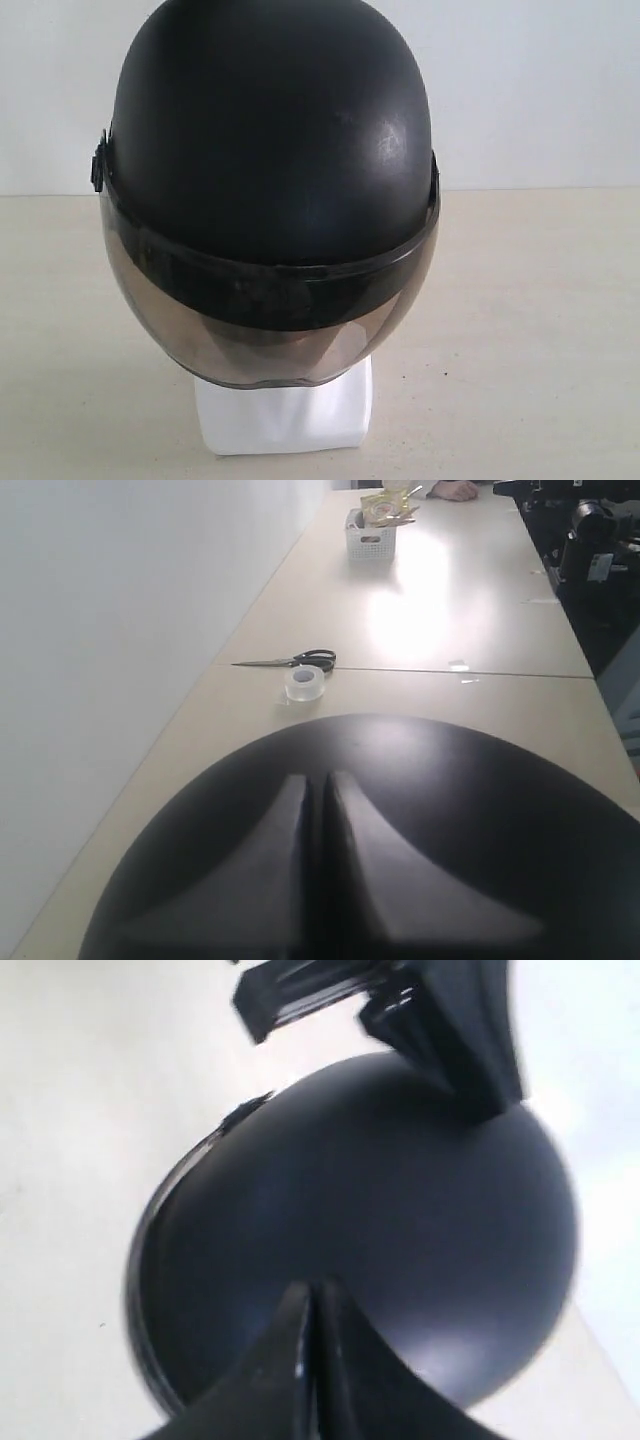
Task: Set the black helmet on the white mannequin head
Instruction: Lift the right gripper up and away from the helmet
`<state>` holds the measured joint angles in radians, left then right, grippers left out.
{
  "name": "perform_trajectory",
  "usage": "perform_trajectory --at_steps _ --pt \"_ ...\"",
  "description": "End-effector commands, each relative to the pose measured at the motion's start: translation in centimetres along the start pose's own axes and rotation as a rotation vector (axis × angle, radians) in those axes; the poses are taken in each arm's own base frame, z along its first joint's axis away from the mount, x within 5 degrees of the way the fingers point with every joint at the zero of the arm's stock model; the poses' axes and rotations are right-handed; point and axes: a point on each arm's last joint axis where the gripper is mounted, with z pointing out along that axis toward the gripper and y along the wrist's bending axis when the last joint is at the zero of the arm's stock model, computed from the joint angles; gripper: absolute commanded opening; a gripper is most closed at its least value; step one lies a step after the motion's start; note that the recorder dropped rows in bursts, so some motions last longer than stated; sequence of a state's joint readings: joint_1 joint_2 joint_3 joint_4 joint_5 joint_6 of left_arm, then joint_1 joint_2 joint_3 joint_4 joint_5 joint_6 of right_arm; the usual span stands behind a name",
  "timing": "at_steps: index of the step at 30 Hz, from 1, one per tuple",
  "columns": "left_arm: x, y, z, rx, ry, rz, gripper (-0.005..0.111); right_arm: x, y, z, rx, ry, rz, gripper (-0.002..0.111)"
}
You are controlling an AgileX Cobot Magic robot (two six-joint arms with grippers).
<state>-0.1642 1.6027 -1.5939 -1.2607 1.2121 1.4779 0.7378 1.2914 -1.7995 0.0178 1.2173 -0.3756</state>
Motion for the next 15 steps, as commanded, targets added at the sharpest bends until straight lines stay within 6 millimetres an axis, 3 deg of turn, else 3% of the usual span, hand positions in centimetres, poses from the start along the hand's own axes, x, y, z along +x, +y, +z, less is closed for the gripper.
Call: perform_trajectory --at_steps 1,5,8,11,15 --pt "-1.0 -1.0 -2.4 -0.056 0.022 0.038 0.004 1.1 -0.5 -6.2 0.149 -0.093 -0.003 0.000" --pt "-3.7 -3.2 -6.4 -0.170 0.007 0.085 0.004 4.0 0.7 -11.0 0.179 -0.166 0.006 0.000" --pt "-6.1 -6.7 -9.0 -0.289 0.042 0.151 0.004 7.5 2.0 -13.2 0.196 -0.198 0.032 0.000" --pt "-7.0 -10.2 -10.9 -0.444 0.068 0.176 0.004 11.0 3.2 -14.1 0.249 -0.295 0.052 0.000" --pt "-5.6 -13.5 -11.9 -0.550 0.033 0.151 0.004 14.9 4.8 -13.5 0.266 -0.375 0.102 0.000"
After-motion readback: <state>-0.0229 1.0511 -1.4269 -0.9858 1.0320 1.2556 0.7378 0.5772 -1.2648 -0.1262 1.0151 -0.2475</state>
